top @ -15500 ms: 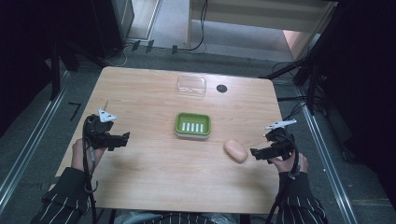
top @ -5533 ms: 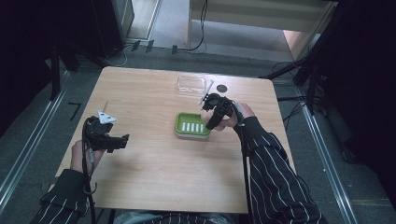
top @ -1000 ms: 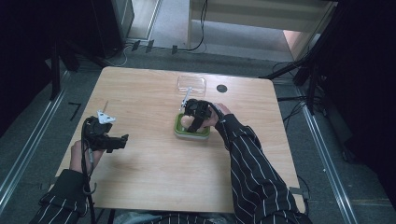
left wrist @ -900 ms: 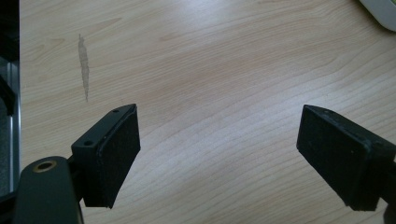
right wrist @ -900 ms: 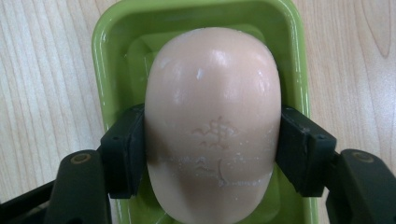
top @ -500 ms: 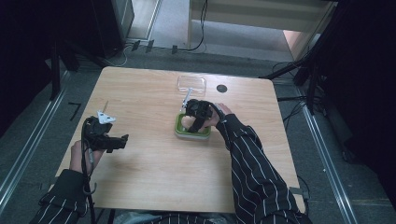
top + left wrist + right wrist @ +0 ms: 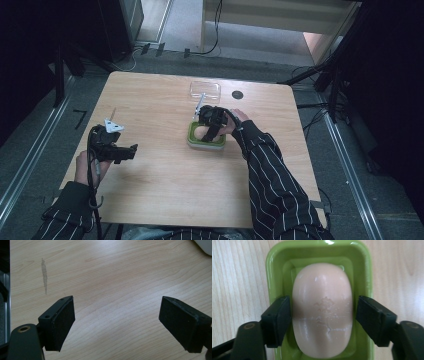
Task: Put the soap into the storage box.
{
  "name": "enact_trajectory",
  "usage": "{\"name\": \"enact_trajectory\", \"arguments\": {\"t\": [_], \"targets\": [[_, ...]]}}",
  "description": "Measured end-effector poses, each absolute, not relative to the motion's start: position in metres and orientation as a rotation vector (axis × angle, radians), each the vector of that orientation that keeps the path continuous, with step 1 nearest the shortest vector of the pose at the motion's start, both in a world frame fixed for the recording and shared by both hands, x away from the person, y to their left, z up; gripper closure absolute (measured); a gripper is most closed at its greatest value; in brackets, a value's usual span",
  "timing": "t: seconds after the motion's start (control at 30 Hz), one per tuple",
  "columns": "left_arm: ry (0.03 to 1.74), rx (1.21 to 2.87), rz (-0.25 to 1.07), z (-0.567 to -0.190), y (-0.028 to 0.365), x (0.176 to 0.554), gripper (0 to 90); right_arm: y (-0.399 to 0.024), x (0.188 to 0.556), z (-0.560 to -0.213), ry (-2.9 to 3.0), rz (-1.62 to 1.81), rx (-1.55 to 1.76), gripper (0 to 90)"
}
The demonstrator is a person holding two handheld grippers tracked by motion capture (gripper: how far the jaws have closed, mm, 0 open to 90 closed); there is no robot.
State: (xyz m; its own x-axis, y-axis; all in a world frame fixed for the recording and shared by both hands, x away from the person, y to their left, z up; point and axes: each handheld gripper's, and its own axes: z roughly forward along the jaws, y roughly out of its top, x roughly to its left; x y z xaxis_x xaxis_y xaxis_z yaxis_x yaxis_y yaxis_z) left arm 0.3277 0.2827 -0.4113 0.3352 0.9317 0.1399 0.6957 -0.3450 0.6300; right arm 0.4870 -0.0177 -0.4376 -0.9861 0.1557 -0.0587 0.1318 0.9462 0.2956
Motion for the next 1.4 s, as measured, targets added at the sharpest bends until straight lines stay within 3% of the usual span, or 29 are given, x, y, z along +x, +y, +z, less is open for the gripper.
{"name": "enact_trajectory", "arguments": {"t": [0.73, 1.4], "targets": [[1.414, 2.149, 0.678, -0.411, 0.28, 0.329, 14.3, -0.036, 0.473, -0.401, 2.929, 0.513, 0.507, 7.5], [1.418, 2.144, 0.678, -0.411, 0.28, 0.329, 14.3, -0.076, 0.434, -0.371, 2.805, 0.55, 0.749, 5.4]]}}
